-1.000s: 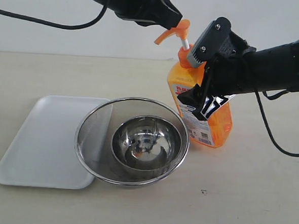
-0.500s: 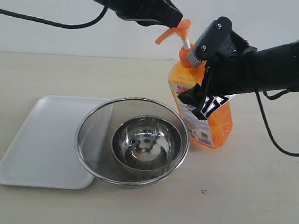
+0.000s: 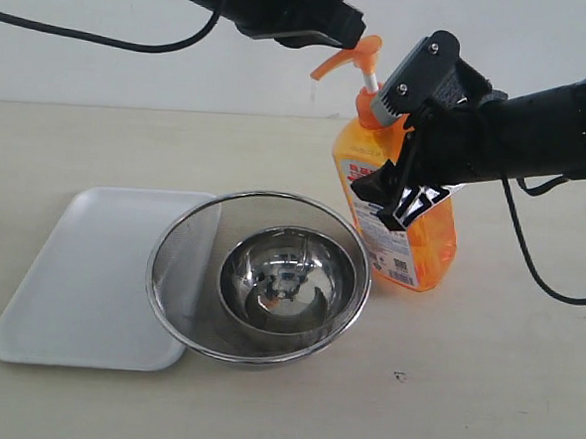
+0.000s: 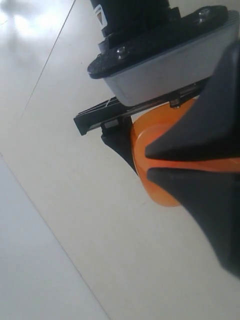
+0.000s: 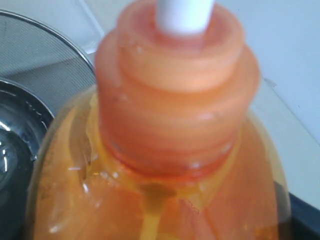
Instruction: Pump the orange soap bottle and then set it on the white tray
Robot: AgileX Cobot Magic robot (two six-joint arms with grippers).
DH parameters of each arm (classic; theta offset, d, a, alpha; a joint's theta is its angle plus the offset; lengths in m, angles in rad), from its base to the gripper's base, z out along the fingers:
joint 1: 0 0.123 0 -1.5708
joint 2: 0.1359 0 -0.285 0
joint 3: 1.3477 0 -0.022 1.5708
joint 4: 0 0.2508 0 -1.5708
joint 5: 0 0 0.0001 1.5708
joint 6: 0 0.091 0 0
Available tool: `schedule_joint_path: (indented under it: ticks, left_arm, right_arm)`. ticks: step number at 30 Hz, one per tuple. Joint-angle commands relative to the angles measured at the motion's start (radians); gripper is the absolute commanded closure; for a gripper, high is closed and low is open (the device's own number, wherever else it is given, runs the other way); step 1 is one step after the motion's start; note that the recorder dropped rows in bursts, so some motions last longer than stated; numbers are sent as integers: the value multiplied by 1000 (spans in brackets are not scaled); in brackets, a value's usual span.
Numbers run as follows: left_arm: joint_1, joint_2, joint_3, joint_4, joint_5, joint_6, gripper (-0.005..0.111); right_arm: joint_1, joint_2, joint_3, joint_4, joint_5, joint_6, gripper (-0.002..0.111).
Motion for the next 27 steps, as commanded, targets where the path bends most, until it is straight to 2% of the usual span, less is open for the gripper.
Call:
schedule_joint_path:
  ticks: [1, 27]
  left_arm:
    - [-11, 35, 16, 29, 49, -7, 102]
    - [-10, 35, 16, 27, 57, -16, 102]
  right_arm:
    - [1, -12, -3, -21, 41, -19, 108]
    - [1, -12, -3, -63, 103, 0, 108]
